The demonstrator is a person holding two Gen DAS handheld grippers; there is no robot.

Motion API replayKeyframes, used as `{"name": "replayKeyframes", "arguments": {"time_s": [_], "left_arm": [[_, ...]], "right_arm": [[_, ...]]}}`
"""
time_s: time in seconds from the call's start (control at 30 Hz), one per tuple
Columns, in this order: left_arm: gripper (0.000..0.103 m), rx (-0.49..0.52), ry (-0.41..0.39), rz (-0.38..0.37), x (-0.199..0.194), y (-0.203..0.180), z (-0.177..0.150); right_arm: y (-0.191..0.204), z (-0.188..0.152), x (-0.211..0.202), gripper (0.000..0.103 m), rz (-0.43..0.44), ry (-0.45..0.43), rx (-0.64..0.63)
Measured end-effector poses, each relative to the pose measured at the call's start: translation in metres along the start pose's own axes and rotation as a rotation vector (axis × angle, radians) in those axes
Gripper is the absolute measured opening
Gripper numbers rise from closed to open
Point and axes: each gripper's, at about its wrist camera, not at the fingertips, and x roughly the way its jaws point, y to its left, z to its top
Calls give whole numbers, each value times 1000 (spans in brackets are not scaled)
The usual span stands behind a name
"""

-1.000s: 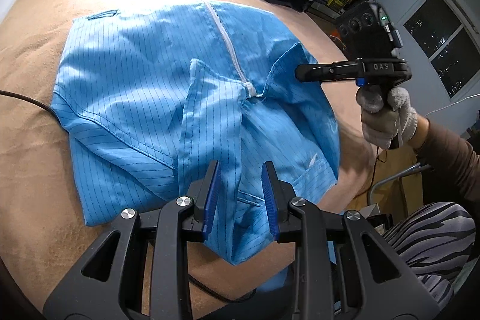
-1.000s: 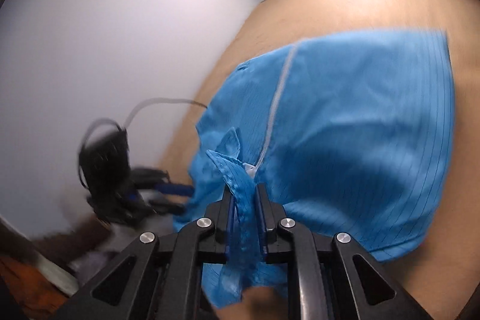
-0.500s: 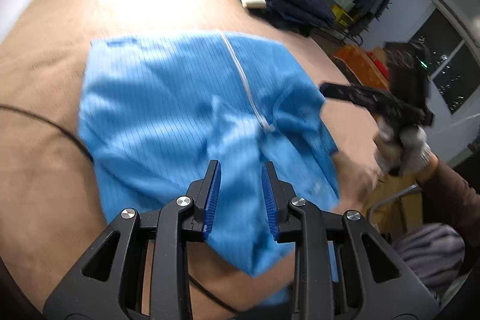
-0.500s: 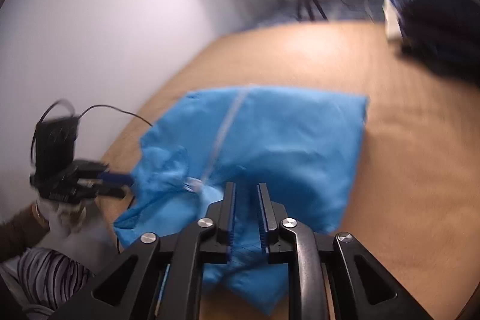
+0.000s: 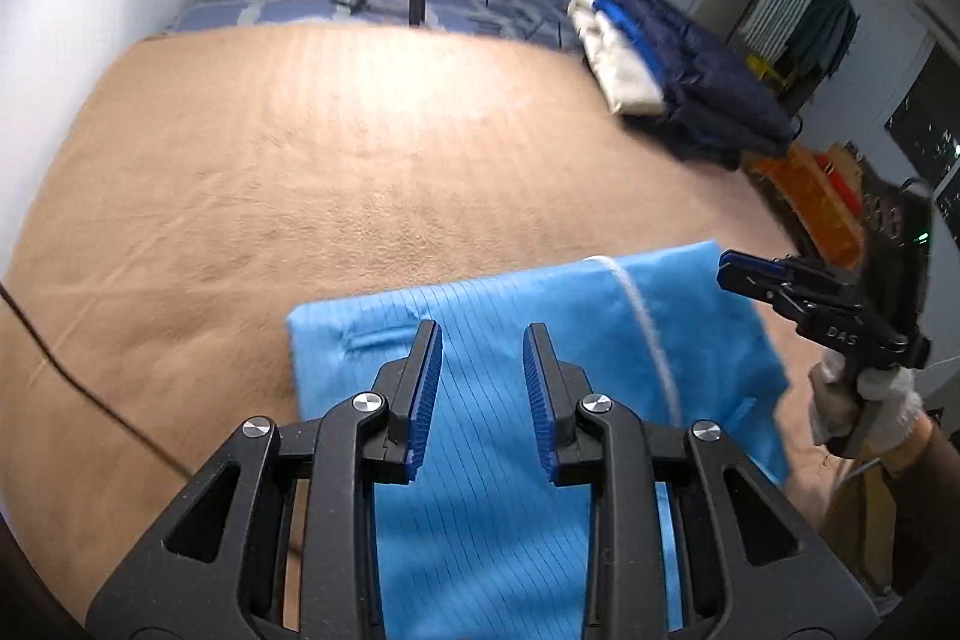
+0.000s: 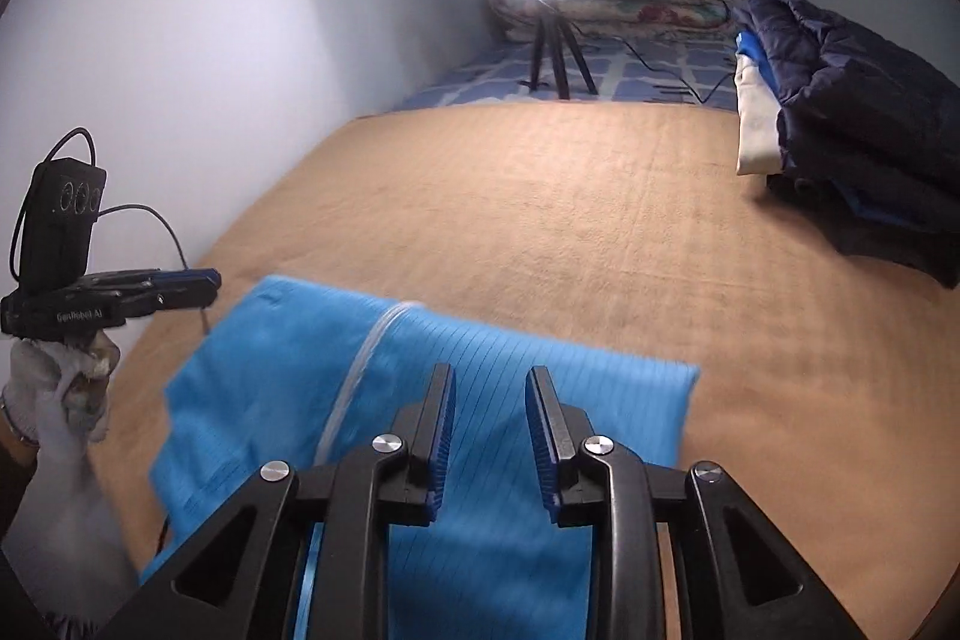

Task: Fold large clothes
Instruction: 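Lower both open tools to the folded jacket edge and grasp it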

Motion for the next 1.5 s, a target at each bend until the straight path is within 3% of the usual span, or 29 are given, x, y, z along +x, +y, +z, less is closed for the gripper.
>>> {"name": "replayKeyframes", "arguments": {"time_s": [0.17, 0.23, 0.37, 0.47, 0.6, 0.73, 0.83, 0.93, 1.0, 1.1, 1.2, 1.27, 1.33, 1.5], "left_arm": [[26, 12, 114, 44, 54, 15, -21], [26, 21, 73, 20, 55, 19, -30], [25, -5, 81, 32, 34, 23, -29], [25, -3, 12, 35, -16, 24, -31], [25, -30, -118, 29, -114, 23, -45], [25, -48, -230, 23, -207, 14, -55], [25, -52, -305, 31, -284, 0, -62], [27, -36, -342, 37, -348, -16, -66], [34, -8, -360, 67, -381, -26, -67], [53, 1, -412, 93, -423, -35, -70], [54, -23, -393, 70, -422, -30, -73], [54, -28, -360, 78, -397, -27, -75], [54, -49, -309, 39, -356, -20, -79], [51, -57, -194, 33, -244, -16, -86]], "right_arm": [[2, -17, 37, 24, -66, 134, -37], [-2, -30, 48, 21, -83, 166, -45], [-9, -25, 41, 20, -62, 176, -4], [-12, -20, 9, 23, -54, 129, 12], [-8, -29, -65, 30, -72, 13, -7], [4, -37, -152, 57, -109, -138, -25], [13, -38, -213, 61, -116, -248, -25], [20, -30, -262, 61, -116, -283, -37], [27, -28, -292, 61, -99, -295, -53], [37, -27, -326, 61, -70, -292, -85], [44, -29, -332, 59, -75, -257, -115], [41, -34, -316, 44, -40, -219, -106], [37, -44, -289, 36, 4, -173, -77], [33, -57, -189, 27, 42, -38, -34]]}}
